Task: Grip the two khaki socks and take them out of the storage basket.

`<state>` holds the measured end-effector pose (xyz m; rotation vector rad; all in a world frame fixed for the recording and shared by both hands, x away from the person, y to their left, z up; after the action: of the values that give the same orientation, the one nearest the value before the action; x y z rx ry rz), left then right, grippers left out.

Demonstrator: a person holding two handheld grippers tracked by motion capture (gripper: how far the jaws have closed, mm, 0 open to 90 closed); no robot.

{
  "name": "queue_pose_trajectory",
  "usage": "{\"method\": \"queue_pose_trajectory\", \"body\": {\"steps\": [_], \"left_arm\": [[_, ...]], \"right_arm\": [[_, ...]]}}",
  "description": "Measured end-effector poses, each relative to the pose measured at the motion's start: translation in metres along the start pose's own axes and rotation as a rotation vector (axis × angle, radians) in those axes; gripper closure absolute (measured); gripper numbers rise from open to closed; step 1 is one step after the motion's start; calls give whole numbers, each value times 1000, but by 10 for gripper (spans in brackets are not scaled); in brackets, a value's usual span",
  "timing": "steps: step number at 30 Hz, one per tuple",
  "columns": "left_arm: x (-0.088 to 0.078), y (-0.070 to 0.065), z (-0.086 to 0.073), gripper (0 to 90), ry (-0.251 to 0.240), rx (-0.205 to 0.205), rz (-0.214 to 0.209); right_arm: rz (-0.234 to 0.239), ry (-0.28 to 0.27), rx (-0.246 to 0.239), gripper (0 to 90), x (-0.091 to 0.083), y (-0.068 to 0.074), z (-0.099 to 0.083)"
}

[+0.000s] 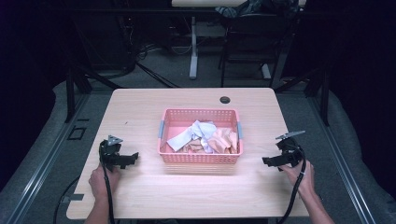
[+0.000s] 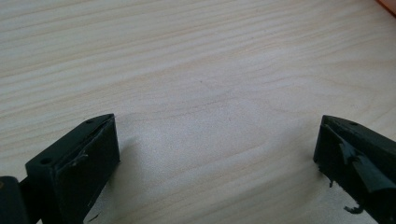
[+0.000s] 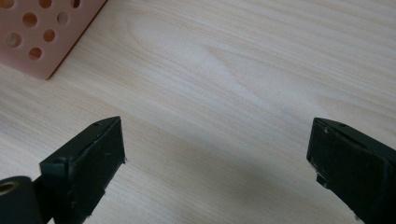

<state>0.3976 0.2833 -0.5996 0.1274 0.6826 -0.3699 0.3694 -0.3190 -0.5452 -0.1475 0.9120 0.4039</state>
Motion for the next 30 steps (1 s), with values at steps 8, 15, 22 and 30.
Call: {"method": "queue_pose_trajectory", "body": {"steps": [8, 15, 22, 30], "left_arm": [[0, 0, 0, 0, 0, 0, 0], [0, 0, 0, 0, 0, 0, 0], [0, 0, 0, 0, 0, 0, 1], [0, 0, 0, 0, 0, 0, 0]], "right_arm": [[17, 6, -10, 40, -3, 3, 1], [23, 0, -31, 38, -9, 7, 7], [39, -24, -46, 30, -14, 15, 15], [49, -37, -74, 17, -19, 24, 24]]}}
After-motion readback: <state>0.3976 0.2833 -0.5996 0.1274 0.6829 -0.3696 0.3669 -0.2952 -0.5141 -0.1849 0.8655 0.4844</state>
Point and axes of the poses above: each handheld gripper's, and its own axes: x roughly forward along the jaws, z roughly out of its top, y roughly to its left, the point moved 1 cm from there along x, roughly forward along the jaws, and after that the axes turned 5 degrees about -y, right-handed, at the moved point
